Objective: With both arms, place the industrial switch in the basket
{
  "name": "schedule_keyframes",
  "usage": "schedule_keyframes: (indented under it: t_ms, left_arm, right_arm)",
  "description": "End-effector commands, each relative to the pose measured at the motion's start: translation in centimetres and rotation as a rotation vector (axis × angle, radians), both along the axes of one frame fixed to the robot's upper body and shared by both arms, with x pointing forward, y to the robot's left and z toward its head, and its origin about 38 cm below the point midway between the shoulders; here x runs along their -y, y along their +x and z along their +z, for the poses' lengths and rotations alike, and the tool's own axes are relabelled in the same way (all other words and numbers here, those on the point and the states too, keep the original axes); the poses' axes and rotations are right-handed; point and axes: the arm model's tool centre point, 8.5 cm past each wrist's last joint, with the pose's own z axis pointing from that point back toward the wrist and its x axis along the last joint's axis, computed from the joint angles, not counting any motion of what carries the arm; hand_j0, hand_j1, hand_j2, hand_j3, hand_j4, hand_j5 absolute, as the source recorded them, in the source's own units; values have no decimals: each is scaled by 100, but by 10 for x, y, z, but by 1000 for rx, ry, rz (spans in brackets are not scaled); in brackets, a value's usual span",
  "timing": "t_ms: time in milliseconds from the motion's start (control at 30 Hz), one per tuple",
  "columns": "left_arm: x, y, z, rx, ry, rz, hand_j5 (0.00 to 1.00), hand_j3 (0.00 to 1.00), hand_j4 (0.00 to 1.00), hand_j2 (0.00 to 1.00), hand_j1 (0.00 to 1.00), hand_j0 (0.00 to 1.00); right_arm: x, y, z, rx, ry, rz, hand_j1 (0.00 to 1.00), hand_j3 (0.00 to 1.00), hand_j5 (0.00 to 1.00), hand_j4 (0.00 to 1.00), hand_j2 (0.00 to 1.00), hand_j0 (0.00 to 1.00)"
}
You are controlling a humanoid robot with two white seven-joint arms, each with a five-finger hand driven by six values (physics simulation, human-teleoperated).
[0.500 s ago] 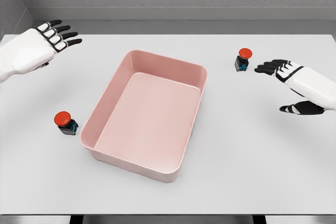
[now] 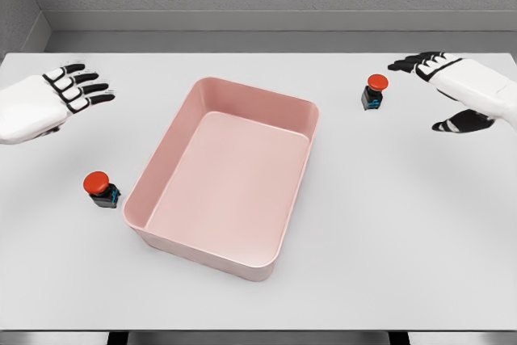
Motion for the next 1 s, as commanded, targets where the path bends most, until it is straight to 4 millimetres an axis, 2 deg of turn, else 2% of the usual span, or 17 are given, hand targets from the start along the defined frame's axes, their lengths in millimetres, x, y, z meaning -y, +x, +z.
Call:
schedule_keyframes:
  t_ms: [0,67,200,267,367,400,433,500,567,700,800,867,967]
  left_arm:
    - [-4,-4,10,-3,-1,-4,100,100,100,100,100,100]
    - [-17,-15,6,-43,24,13,100,100,100,100,100,100]
    - [-21,-34,-9,-111,53,1,100,100,100,100,100,100]
    - [-22,-38,-15,-130,55,1,100,100,100,100,100,100]
    - [-19,-42,-26,-156,57,-7,100,100,100,100,100,100]
    - [-18,-47,-36,-182,59,-9,100,100,100,100,100,100]
    - [-19,-47,-38,-186,58,-7,100,100,100,100,100,100]
    - [-10,-44,-56,-219,46,8,100,100,100,100,100,100]
    - [-10,-41,-60,-224,37,18,100,100,100,100,100,100]
    - [2,-37,-73,-222,19,9,100,100,100,100,100,100]
    - [9,-36,-78,-220,12,1,100,100,100,100,100,100]
    - [9,-35,-77,-221,-1,2,100,100,100,100,100,100]
    - [10,-35,-76,-219,-6,2,100,100,100,100,100,100]
  right_arm:
    - [-21,-1,-39,-166,-43,12,100,100,100,100,100,100]
    - [-36,10,-46,-195,-61,9,100,100,100,100,100,100]
    - [-52,32,-45,-170,-28,-2,100,100,100,100,100,100]
    - [-50,43,-43,-165,-22,-22,100,100,100,100,100,100]
    - [-49,53,-49,-166,-41,-53,100,100,100,100,100,100]
    - [-51,56,-49,-166,-36,-57,100,100,100,100,100,100]
    - [-48,59,-53,-173,-45,-73,100,100,100,100,100,100]
    - [-38,67,-57,-191,-54,-124,100,100,100,100,100,100]
    - [-30,76,-58,-201,-65,-183,100,100,100,100,100,100]
    - [-18,84,-58,-210,-74,-224,100,100,100,100,100,100]
    - [-22,86,-62,-215,-75,-227,100,100,100,100,100,100]
    - [-33,88,-62,-211,-60,-208,100,100,100,100,100,100]
    - [-38,95,-53,-176,-93,-215,100,100,100,100,100,100]
